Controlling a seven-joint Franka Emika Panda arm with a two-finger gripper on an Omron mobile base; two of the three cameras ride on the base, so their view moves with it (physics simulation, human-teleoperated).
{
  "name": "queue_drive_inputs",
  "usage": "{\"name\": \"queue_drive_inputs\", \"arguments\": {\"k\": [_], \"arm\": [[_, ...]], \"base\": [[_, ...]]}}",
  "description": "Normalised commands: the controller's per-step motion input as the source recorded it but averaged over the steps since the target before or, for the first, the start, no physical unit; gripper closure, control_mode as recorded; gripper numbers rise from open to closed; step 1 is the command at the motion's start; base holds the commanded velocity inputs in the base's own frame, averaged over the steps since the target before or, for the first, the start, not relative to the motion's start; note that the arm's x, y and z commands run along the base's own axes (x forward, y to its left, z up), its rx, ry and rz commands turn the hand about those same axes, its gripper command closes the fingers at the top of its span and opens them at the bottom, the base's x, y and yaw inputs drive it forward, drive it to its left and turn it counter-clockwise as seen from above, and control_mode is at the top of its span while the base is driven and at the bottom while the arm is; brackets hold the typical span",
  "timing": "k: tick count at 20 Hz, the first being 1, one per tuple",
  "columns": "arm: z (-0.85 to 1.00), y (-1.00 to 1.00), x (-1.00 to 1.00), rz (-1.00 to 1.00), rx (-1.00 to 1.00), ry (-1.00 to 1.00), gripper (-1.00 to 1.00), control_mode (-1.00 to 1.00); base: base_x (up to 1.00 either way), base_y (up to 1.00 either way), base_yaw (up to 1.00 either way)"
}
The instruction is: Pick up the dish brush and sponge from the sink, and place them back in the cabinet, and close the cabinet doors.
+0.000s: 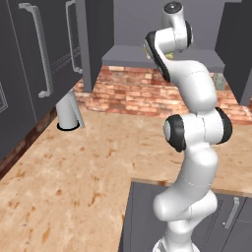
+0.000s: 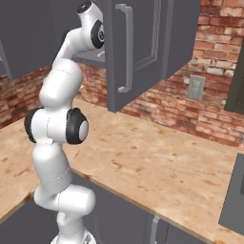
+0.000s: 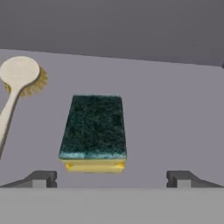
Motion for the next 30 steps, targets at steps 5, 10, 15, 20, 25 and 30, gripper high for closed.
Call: {"name": "queue_drive_inputs", "arguments": {"k": [5, 10, 15, 20, 25, 30], "arm": [[-0.06, 0.00, -0.38, 0.00, 0.00, -0.18, -1.00, -1.00], [0.00, 0.00, -0.57, 0.00, 0.00, -0.16, -1.00, -1.00], [0.03, 0.00, -0.57, 0.00, 0.00, -0.08, -1.00, -1.00], [0.09, 0.00, -0.56, 0.00, 0.00, -0.05, -1.00, -1.00], [0.11, 0.04, -0.51, 0.00, 0.00, -0.02, -1.00, -1.00], [0.10, 0.09, -0.50, 0.01, 0.00, 0.00, -1.00, -1.00]], "base": [[0.00, 0.00, 0.00], [0.00, 0.00, 0.00], [0.00, 0.00, 0.00], [0.00, 0.00, 0.00], [0.00, 0.00, 0.00], [0.00, 0.00, 0.00]]}}
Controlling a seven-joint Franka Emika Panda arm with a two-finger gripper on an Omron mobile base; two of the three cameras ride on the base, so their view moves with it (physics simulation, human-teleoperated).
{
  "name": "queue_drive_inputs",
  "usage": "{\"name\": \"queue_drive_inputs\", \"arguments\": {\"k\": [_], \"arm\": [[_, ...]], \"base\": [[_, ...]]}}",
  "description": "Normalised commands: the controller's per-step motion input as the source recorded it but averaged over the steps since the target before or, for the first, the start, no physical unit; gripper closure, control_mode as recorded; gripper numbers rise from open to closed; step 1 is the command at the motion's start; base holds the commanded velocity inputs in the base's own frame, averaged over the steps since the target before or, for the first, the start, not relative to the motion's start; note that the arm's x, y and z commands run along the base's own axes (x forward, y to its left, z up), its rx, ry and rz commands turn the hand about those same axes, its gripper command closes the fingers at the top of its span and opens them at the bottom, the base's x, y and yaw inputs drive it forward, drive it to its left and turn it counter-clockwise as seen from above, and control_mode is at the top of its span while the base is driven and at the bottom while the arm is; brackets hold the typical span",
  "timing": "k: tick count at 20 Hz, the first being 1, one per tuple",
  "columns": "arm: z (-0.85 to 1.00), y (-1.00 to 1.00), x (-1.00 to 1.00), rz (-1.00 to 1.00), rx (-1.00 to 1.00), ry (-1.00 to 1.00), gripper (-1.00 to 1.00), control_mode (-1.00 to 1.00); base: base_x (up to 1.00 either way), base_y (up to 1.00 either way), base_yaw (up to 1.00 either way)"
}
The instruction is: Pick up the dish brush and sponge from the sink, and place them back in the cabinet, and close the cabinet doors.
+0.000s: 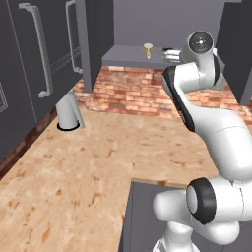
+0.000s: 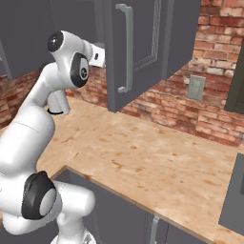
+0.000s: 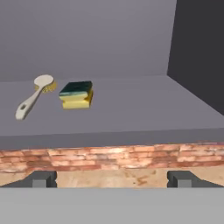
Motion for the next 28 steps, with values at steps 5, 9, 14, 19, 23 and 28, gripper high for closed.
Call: {"name": "queue_drive_inputs", "arguments": {"k": [5, 9, 14, 19, 23, 28], "arm": [[0.06, 0.16, -0.49, 0.03, 0.00, 0.00, -1.00, -1.00], [0.00, 0.21, -0.45, 0.03, 0.00, 0.00, -1.00, -1.00], [0.01, 0.23, -0.32, 0.03, 0.00, 0.00, -1.00, -1.00], [0.00, 0.19, -0.32, 0.03, 0.00, 0.00, -1.00, -1.00], [0.00, 0.18, -0.28, 0.03, 0.00, 0.00, -1.00, -1.00], [0.00, 0.14, -0.23, 0.02, 0.00, 0.00, -1.00, -1.00]], "base": [[0.00, 0.00, 0.00], [0.00, 0.00, 0.00], [0.00, 0.00, 0.00], [0.00, 0.00, 0.00], [0.00, 0.00, 0.00], [0.00, 0.00, 0.00]]}}
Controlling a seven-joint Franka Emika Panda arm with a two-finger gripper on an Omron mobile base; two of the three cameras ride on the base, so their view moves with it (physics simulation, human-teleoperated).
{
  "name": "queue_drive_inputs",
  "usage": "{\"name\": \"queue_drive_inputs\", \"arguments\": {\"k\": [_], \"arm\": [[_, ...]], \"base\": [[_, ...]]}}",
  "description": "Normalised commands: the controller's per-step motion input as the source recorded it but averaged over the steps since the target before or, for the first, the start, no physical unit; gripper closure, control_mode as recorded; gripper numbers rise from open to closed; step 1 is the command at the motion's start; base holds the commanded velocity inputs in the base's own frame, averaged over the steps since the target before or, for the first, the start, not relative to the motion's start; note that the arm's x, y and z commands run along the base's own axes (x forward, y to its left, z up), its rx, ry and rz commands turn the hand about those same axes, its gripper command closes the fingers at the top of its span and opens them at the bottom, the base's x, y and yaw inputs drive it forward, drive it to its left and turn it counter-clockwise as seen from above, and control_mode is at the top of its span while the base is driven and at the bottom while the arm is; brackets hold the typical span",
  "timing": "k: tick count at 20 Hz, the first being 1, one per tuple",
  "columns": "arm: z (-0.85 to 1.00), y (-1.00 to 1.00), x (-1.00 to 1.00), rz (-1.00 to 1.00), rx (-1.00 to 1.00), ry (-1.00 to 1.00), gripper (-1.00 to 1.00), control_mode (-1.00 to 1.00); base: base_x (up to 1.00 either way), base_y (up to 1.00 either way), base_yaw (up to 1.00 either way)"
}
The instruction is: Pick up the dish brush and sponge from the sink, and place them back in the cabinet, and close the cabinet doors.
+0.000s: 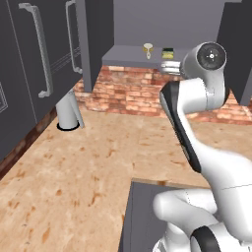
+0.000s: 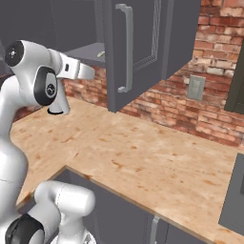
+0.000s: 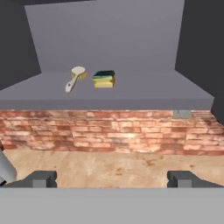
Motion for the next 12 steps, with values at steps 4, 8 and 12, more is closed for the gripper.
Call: {"name": "queue_drive_inputs", "arguments": {"k": [4, 8, 12], "arm": [[0.00, 0.02, -0.37, 0.05, 0.00, 0.00, -1.00, -1.00], [0.00, 0.00, -0.48, 0.07, 0.00, -0.02, -1.00, -1.00], [0.00, 0.00, -0.26, 0.04, 0.00, 0.00, -1.00, -1.00]], "base": [[0.00, 0.00, 0.00], [0.00, 0.00, 0.00], [0.00, 0.00, 0.00]]}}
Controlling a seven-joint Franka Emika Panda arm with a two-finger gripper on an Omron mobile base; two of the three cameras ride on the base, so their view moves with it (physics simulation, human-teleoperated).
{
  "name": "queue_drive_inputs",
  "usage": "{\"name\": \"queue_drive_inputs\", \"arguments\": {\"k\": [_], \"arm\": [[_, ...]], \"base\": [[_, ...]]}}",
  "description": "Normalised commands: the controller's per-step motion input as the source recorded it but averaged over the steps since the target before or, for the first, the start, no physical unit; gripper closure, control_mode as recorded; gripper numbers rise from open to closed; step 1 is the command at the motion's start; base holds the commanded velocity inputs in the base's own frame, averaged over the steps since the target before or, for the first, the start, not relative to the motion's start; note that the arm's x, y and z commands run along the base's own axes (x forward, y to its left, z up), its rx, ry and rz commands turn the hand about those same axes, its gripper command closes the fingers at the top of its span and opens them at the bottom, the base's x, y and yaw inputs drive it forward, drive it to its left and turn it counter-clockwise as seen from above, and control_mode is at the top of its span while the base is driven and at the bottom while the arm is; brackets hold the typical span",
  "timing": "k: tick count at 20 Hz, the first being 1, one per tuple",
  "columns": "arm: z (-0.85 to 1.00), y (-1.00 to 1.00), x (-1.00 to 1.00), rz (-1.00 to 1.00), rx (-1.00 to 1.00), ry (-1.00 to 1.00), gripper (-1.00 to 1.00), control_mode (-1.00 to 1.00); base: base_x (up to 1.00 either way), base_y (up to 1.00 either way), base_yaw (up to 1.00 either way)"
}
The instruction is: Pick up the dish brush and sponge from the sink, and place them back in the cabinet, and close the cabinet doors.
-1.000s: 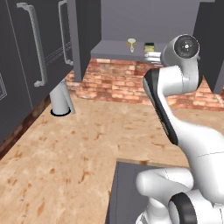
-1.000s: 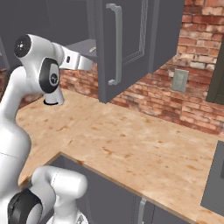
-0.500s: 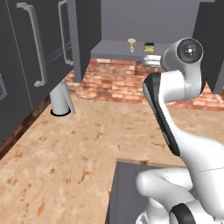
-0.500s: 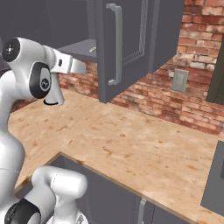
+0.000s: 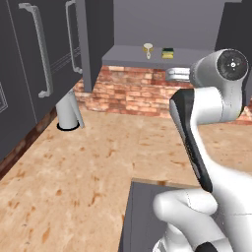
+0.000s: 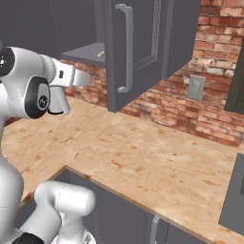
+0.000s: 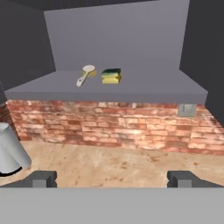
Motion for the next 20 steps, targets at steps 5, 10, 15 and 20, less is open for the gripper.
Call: {"name": "queue_drive_inputs", "arguments": {"k": [5, 10, 15, 20], "arm": [[0.00, -0.10, -0.42, 0.07, 0.00, -0.01, -1.00, -1.00], [0.00, -0.19, -0.56, 0.11, 0.00, -0.03, -1.00, -1.00], [0.00, -0.21, -0.47, 0.11, 0.00, -0.09, -1.00, -1.00], [0.00, -0.21, -0.39, 0.10, 0.00, -0.09, -1.00, -1.00]], "base": [[0.00, 0.00, 0.00], [0.00, 0.00, 0.00], [0.00, 0.00, 0.00], [0.00, 0.00, 0.00]]}}
